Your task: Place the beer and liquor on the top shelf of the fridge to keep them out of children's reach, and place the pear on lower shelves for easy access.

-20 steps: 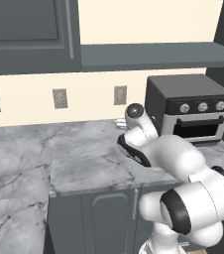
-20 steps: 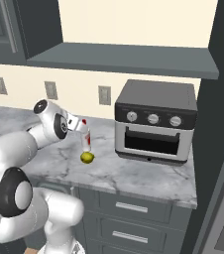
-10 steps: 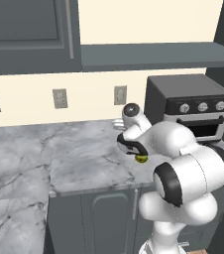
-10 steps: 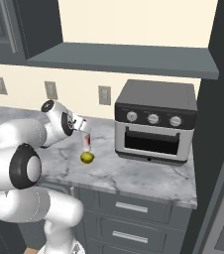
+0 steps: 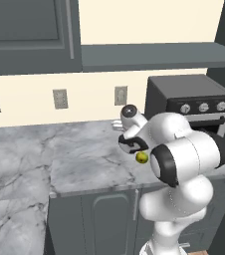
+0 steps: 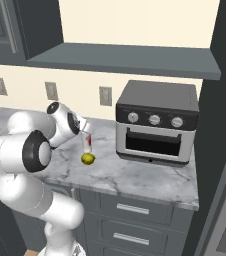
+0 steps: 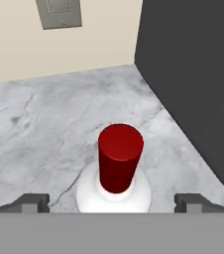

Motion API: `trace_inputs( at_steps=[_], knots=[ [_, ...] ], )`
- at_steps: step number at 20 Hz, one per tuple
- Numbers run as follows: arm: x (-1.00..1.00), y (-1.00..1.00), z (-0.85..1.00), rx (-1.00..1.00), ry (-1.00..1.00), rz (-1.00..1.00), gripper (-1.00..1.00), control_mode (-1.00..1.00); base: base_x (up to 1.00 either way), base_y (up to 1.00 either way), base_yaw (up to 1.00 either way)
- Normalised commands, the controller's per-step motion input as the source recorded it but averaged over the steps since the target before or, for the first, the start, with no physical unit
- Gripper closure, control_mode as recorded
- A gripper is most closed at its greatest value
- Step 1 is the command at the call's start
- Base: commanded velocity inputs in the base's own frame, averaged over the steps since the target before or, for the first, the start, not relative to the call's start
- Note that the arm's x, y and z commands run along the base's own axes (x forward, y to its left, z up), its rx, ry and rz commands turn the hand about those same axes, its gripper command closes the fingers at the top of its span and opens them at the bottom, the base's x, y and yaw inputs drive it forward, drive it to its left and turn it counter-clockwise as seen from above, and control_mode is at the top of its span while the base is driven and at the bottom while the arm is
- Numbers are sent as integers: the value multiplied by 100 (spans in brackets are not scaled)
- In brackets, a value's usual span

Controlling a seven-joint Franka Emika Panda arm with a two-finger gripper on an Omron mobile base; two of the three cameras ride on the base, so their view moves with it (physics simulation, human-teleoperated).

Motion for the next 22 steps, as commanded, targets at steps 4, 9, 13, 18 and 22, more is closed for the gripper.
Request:
trace_inputs(
  at_steps=[4,9,13,18,22],
  knots=[
    [18,0,-15,0,0,0,-100,-100,0,0,0],
    [16,0,-13,0,0,0,-100,-100,0,0,0],
    [15,0,-11,0,0,0,-100,-100,0,0,0],
    [16,-1,-9,0,0,0,100,-100,0,0,0],
    [14,-6,-8,0,0,0,100,-100,0,0,0]
  ],
)
